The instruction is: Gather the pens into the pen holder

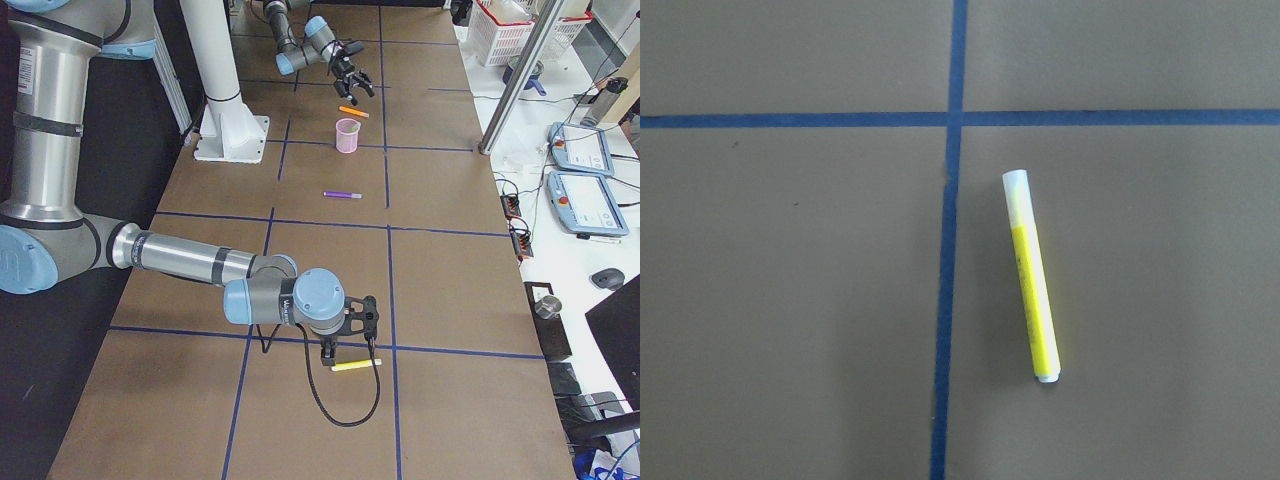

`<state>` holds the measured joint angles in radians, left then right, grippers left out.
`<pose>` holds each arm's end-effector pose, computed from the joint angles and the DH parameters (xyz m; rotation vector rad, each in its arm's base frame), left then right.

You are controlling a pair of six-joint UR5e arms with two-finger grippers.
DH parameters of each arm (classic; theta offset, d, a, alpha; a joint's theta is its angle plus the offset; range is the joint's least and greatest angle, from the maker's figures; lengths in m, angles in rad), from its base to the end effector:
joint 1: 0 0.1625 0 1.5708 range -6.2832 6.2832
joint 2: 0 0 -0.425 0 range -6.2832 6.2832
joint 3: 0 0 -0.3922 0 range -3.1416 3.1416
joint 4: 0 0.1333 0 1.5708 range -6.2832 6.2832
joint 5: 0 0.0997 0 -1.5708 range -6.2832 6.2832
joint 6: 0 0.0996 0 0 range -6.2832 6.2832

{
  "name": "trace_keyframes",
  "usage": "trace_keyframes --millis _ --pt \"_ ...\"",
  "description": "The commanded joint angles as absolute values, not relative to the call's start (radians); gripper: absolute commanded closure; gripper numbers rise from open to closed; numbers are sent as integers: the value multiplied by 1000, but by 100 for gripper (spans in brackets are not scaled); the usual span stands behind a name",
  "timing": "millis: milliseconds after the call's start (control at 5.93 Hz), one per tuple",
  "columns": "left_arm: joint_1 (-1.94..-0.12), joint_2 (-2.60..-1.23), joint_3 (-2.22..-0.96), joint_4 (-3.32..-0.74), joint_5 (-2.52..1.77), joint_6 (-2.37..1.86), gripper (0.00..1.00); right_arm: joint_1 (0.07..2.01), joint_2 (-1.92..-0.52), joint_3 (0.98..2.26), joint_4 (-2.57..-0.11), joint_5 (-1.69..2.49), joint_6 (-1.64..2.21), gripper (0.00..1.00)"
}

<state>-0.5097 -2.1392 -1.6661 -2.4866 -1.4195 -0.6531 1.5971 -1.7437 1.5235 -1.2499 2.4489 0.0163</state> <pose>0.4822 -0.4394 0.1785 1.1230 1.1156 0.1999 0.0676 -0.4136 0.7201 0.0985 -0.8768 -0.0044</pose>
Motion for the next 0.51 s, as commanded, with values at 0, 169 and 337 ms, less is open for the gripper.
trace_keyframes --millis 0,169,337 --pt "-635 -2010 -1736 -2410 -1592 -653 0 1534 -1669 1255 -908 2421 12 0" --pt "-678 -1973 -1739 -2411 -1667 -652 0 1481 -1608 1177 -885 2419 12 0" --pt "-684 -1959 -1740 -2414 -1670 -649 0 1459 -1564 1148 -882 2416 2 0"
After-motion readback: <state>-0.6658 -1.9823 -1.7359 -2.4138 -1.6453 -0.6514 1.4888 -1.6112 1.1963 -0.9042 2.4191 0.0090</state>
